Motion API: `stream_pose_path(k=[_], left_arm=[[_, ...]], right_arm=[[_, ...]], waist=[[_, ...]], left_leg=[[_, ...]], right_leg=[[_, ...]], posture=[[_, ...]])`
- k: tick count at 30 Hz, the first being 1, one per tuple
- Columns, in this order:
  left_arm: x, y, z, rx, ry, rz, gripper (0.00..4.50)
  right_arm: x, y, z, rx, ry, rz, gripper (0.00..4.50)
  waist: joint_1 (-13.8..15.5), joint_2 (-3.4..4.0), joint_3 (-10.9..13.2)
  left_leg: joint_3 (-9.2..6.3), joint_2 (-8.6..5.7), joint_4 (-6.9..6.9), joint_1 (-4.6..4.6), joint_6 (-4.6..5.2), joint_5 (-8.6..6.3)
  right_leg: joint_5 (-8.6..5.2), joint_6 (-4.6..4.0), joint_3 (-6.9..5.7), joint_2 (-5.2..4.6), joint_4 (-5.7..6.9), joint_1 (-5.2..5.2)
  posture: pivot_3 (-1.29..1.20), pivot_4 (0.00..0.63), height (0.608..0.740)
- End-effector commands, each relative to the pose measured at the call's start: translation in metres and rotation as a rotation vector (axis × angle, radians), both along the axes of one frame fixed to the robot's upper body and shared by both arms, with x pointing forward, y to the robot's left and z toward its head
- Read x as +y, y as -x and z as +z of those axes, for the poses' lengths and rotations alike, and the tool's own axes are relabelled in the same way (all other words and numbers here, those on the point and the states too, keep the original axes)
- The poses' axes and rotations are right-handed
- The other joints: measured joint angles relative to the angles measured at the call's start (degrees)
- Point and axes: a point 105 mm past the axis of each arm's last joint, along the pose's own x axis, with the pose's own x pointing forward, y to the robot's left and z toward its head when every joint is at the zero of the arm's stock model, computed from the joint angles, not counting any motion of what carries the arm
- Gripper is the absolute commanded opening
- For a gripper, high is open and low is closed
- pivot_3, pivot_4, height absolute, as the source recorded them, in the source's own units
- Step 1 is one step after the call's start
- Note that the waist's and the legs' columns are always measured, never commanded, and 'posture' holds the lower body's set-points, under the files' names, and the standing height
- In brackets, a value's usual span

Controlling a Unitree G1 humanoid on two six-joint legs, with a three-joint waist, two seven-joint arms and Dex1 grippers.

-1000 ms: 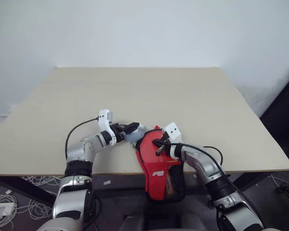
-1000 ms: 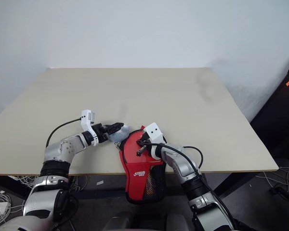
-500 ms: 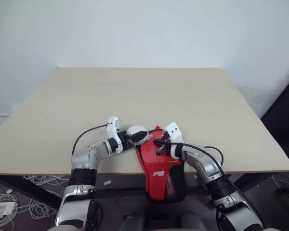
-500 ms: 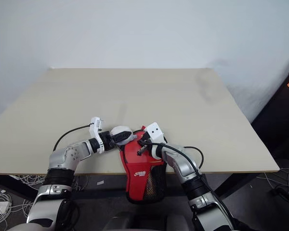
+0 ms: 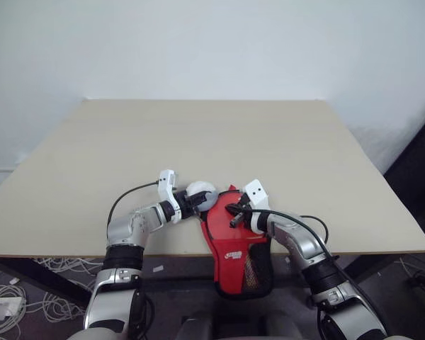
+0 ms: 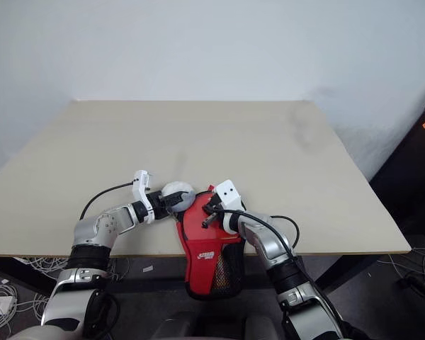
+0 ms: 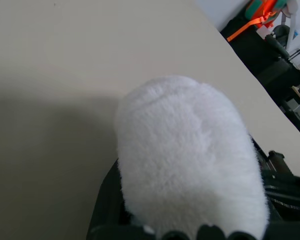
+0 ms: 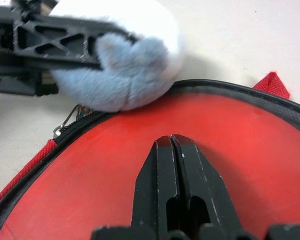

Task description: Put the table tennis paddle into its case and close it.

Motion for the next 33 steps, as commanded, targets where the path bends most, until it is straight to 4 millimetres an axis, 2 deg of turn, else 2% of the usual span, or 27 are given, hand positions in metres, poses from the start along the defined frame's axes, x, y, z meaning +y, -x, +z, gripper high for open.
stream_pose_path(k=[1,22,28,33], left_arm=[[0.003,-0.015,0.021,-0.072,-0.016,0.012,1.3],[0.008,-0.055,0.039,-0.139,-0.078,0.064,1.3],[0.0,-0.067,0.047,-0.175,-0.102,0.072,1.3],[-0.016,-0.079,0.061,-0.222,-0.131,0.078,1.3]], right_arm=[[-0.001,0.002,-0.01,0.022,0.001,-0.018,0.0],[0.004,0.003,-0.013,0.022,-0.005,0.014,0.0],[0.005,0.005,-0.015,0.024,0.006,0.033,0.0],[0.005,0.007,-0.015,0.023,0.013,0.043,0.0]], waist=[[-0.05,0.0,0.0],[-0.08,-0.01,0.0],[-0.07,-0.03,0.0],[-0.04,-0.06,0.01]], left_leg=[[0.0,0.01,0.0,0.0,0.0,0.0],[0.01,0.03,0.0,-0.01,0.0,0.01],[0.02,0.02,0.0,-0.02,0.0,0.01],[0.03,0.02,0.01,-0.04,0.01,0.01]], right_leg=[[0.0,0.0,0.0,0.01,0.01,-0.01],[-0.01,0.03,-0.01,0.03,0.01,-0.03],[-0.02,0.04,-0.03,0.03,0.01,-0.03],[-0.02,0.05,-0.05,0.03,0.01,-0.02]], posture=[[0.0,0.0,0.739],[0.0,0.0,0.739],[0.0,0.0,0.739],[0.0,0.0,0.739]])
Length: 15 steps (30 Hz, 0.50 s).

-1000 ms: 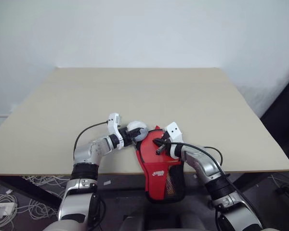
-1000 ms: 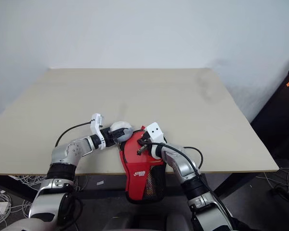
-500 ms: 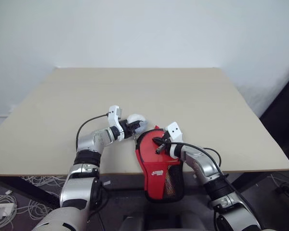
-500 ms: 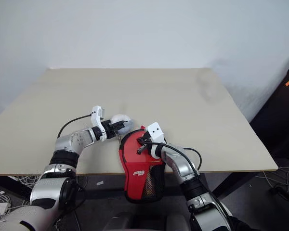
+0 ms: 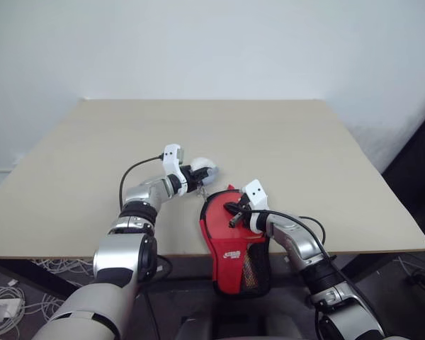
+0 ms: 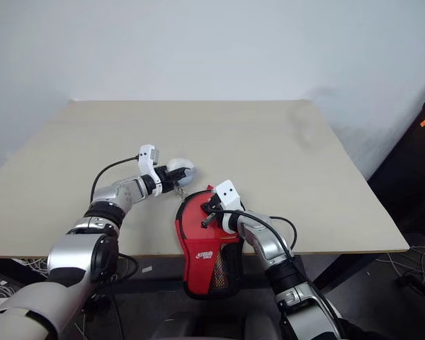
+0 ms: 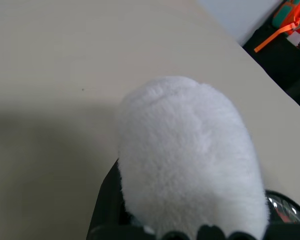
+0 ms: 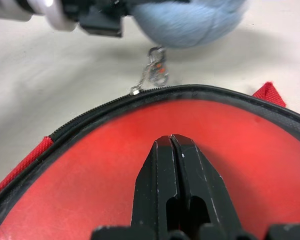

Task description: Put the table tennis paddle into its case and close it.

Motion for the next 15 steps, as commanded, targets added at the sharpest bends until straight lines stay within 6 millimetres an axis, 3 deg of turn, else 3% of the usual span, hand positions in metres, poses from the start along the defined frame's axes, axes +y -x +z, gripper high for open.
stream_pose_path(k=[1,15], left_arm=[[-0.01,-0.018,0.042,-0.144,-0.019,0.005,1.3],[-0.077,-0.024,0.065,-0.236,-0.059,-0.063,1.3]], right_arm=[[0.001,0.007,-0.015,0.051,0.038,0.021,0.0],[0.0,0.011,-0.015,0.046,0.049,0.038,0.0]], waist=[[-0.01,-0.01,0.0],[0.05,-0.05,0.01]], left_leg=[[0.0,0.0,0.0,0.0,0.0,0.0],[0.01,-0.03,0.02,-0.06,0.06,0.04]], right_leg=[[0.0,0.0,0.0,0.0,0.0,0.0],[-0.01,0.04,-0.07,-0.01,0.0,0.05]], posture=[[0.0,0.0,0.739],[0.0,0.0,0.739]])
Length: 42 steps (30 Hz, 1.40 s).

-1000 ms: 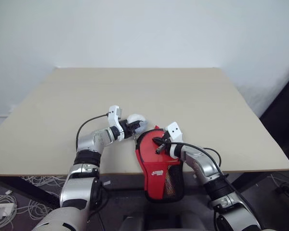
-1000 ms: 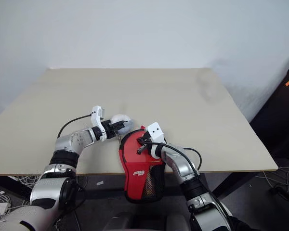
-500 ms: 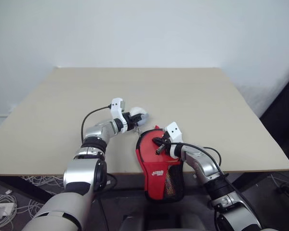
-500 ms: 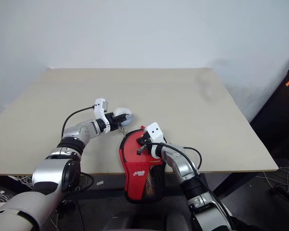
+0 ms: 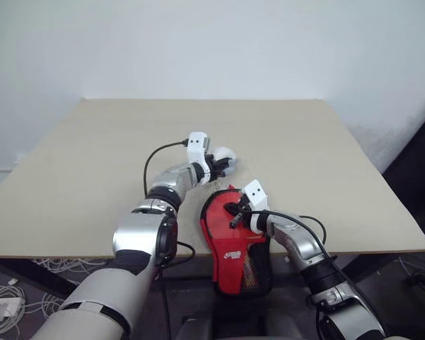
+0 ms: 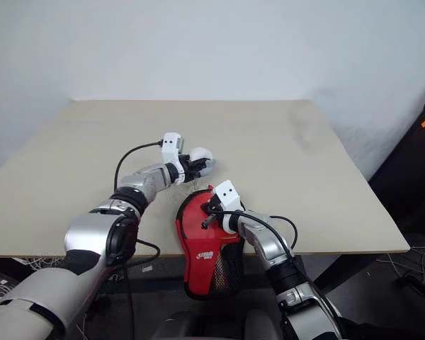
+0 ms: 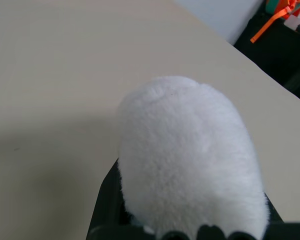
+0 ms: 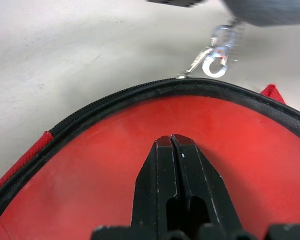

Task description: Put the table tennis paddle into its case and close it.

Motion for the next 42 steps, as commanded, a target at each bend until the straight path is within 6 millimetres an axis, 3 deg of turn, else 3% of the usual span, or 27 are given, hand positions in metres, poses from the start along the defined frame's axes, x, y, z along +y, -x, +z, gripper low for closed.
stream_pose_path(k=[1,5,8,16,26,29,35,36,42], left_arm=[[-0.023,-0.01,0.044,-0.144,0.025,-0.031,1.3],[-0.051,0.003,0.039,-0.174,-0.03,-0.187,1.3],[-0.059,0.016,0.026,-0.167,-0.078,-0.32,1.3],[-0.051,0.045,-0.008,-0.11,-0.163,-0.567,1.3],[-0.044,0.058,-0.023,-0.084,-0.168,-0.653,1.3],[-0.045,0.059,-0.022,-0.076,-0.147,-0.655,2.09],[-0.046,0.057,-0.016,-0.081,-0.124,-0.645,4.27],[-0.046,0.057,-0.015,-0.083,-0.124,-0.652,4.43],[-0.044,0.053,0.006,-0.103,-0.071,-0.664,4.43]], right_arm=[[0.001,0.01,-0.016,0.058,0.031,0.023,0.0],[0.0,0.011,-0.015,0.054,0.036,0.026,0.0],[-0.004,0.011,-0.01,0.037,0.043,0.031,0.0],[-0.019,0.031,0.001,0.03,0.057,0.109,0.0],[-0.035,0.048,0.012,0.028,0.084,0.152,0.0],[-0.039,0.053,0.016,0.01,0.11,0.174,0.0],[-0.051,0.057,0.029,-0.013,0.127,0.181,0.0],[-0.052,0.058,0.03,-0.012,0.128,0.182,0.0],[-0.061,0.062,0.039,-0.024,0.15,0.198,0.0]], waist=[[0.01,0.0,0.0],[0.0,0.0,0.0],[0.0,0.0,0.0],[0.02,0.01,0.01],[0.36,-0.01,0.02],[0.38,-0.04,0.04],[0.38,-0.11,0.09],[0.37,-0.13,0.1],[0.37,-0.21,0.16]], left_leg=[[0.0,-0.01,0.0,0.0,0.03,0.02],[0.01,-0.03,0.0,-0.02,0.03,0.02],[0.08,-0.05,0.0,-0.03,0.11,0.06],[0.05,-0.06,0.01,-0.09,0.13,0.07],[0.02,-0.06,0.02,-0.12,0.14,0.06],[0.02,-0.05,0.04,-0.14,0.14,0.06],[0.02,-0.05,0.07,-0.18,0.15,0.06],[0.02,-0.05,0.07,-0.18,0.15,0.06],[0.02,-0.02,0.08,-0.19,0.15,0.06]], right_leg=[[0.0,0.0,0.0,0.0,0.0,0.01],[-0.01,0.01,-0.01,-0.01,-0.01,0.06],[-0.01,0.01,-0.02,-0.01,-0.01,0.07],[-0.02,0.02,-0.06,-0.03,-0.02,0.06],[-0.05,0.06,-0.06,-0.06,-0.03,0.04],[-0.05,0.07,-0.08,-0.06,-0.03,0.04],[-0.06,0.08,-0.1,-0.07,-0.04,0.04],[-0.06,0.08,-0.11,-0.07,-0.03,0.04],[-0.06,0.09,-0.12,-0.06,-0.03,0.03]], posture=[[0.0,0.0,0.739],[0.0,0.0,0.739],[0.0,0.0,0.739],[0.0,0.0,0.739],[0.0,0.0,0.739],[0.0,0.0,0.739],[0.0,0.0,0.739],[0.0,0.0,0.739],[0.0,0.0,0.739]])
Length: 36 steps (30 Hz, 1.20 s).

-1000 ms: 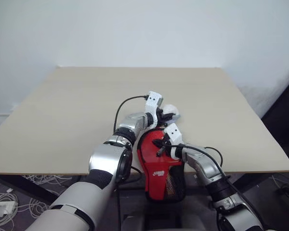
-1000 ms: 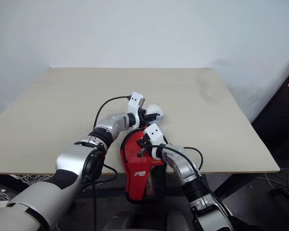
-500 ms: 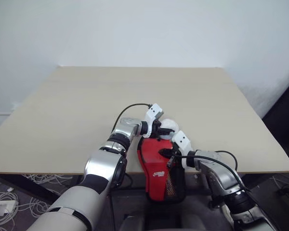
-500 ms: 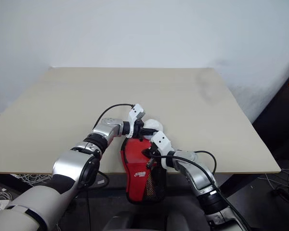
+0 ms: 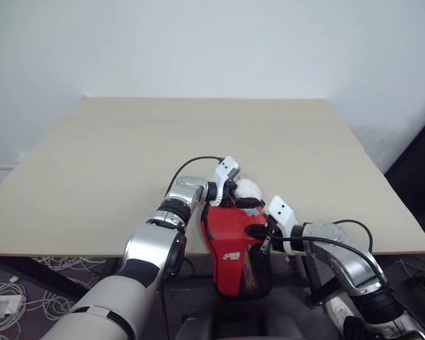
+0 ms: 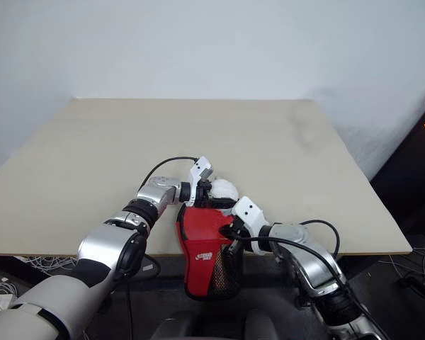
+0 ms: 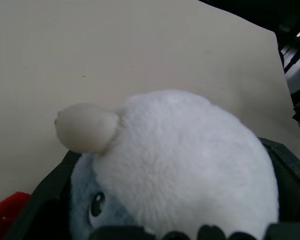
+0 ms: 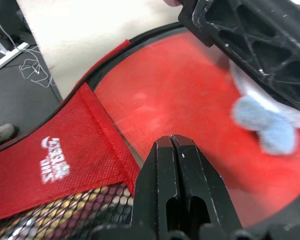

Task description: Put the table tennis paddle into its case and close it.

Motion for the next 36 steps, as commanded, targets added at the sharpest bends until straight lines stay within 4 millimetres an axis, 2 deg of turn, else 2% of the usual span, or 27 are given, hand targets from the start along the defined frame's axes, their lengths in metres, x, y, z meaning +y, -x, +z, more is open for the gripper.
stream_pose_path(k=[1,5,8,12,14,18,22,26,28,32,36], left_arm=[[-0.003,-0.012,0.043,-0.064,0.101,-0.015,4.43],[0.001,-0.017,0.068,-0.062,0.171,-0.024,4.43],[0.007,-0.013,0.086,-0.073,0.18,-0.1,4.43],[0.018,-0.017,0.117,-0.144,0.221,-0.116,4.43],[0.024,-0.018,0.129,-0.163,0.241,-0.119,4.06],[0.046,-0.018,0.14,-0.231,0.214,-0.113,2.86],[0.062,-0.015,0.141,-0.248,0.219,-0.082,1.35],[0.058,-0.003,0.132,-0.245,0.258,-0.053,0.0],[0.053,0.01,0.124,-0.233,0.277,-0.052,0.0],[0.048,0.034,0.111,-0.185,0.296,-0.053,0.0],[0.054,0.038,0.106,-0.166,0.286,-0.007,0.0]], right_arm=[[-0.004,0.0,0.02,-0.057,-0.014,0.023,0.0],[-0.01,0.004,0.028,-0.064,0.0,0.05,0.0],[-0.013,0.008,0.034,-0.083,0.028,0.088,0.0],[-0.017,0.004,0.043,-0.108,0.031,0.083,0.0],[-0.017,0.003,0.05,-0.111,0.022,0.09,0.0],[-0.02,-0.01,0.07,-0.148,0.007,0.072,0.91],[-0.022,-0.029,0.092,-0.202,-0.009,0.023,2.39],[-0.018,-0.044,0.112,-0.252,-0.02,0.009,3.8],[-0.011,-0.051,0.122,-0.28,-0.026,0.012,4.48],[0.0,-0.062,0.118,-0.291,-0.013,0.018,4.48],[0.01,-0.069,0.098,-0.257,0.007,0.043,4.48]], waist=[[0.0,-0.06,0.05],[0.0,-0.16,0.15],[-0.04,-0.17,0.2],[-0.03,-0.18,0.23],[-0.03,-0.21,0.3],[-0.02,-0.21,0.35],[-0.02,-0.19,0.35],[-0.01,-0.17,0.35],[-0.02,-0.18,0.36],[-0.02,-0.18,0.35],[-0.03,-0.16,0.35]], left_leg=[[0.0,0.0,0.01,-0.01,0.0,0.0],[-0.03,0.0,0.06,-0.1,0.0,0.0],[-0.03,0.0,0.09,-0.14,0.0,0.0],[-0.01,0.05,0.09,-0.13,0.0,0.0],[-0.01,0.05,0.09,-0.13,0.0,0.0],[-0.02,0.08,0.09,-0.13,0.0,0.0],[-0.02,0.12,0.09,-0.11,0.0,0.0],[-0.05,0.2,0.08,-0.09,0.01,0.0],[-0.06,0.45,0.09,-0.12,0.02,0.01],[-0.05,0.47,0.1,-0.1,0.02,0.0],[-0.02,0.41,0.08,0.0,0.01,0.0]], right_leg=[[0.0,0.0,0.0,0.0,0.0,0.0],[0.0,0.0,-0.07,0.0,0.0,-0.05],[0.0,0.0,-0.07,0.0,0.0,-0.07],[0.0,0.01,-0.06,0.01,0.0,-0.08],[0.0,0.01,-0.04,0.01,0.0,-0.09],[0.0,0.0,-0.02,0.01,0.0,-0.11],[0.0,0.0,-0.01,0.02,-0.01,-0.11],[0.01,-0.02,0.06,0.02,0.01,-0.12],[0.02,-0.03,0.11,0.02,0.01,-0.13],[0.18,-0.3,0.18,0.04,0.04,-0.16],[0.19,-0.32,0.18,0.07,0.04,-0.1]], posture=[[0.0,0.0,0.739],[0.0,0.0,0.739],[0.0,0.0,0.739],[0.0,0.0,0.739],[0.0,0.0,0.739],[0.0,0.0,0.739],[0.0,0.0,0.739],[0.0,0.0,0.739],[0.0,0.0,0.739],[0.0,0.0,0.739],[0.0,0.0,0.739]])
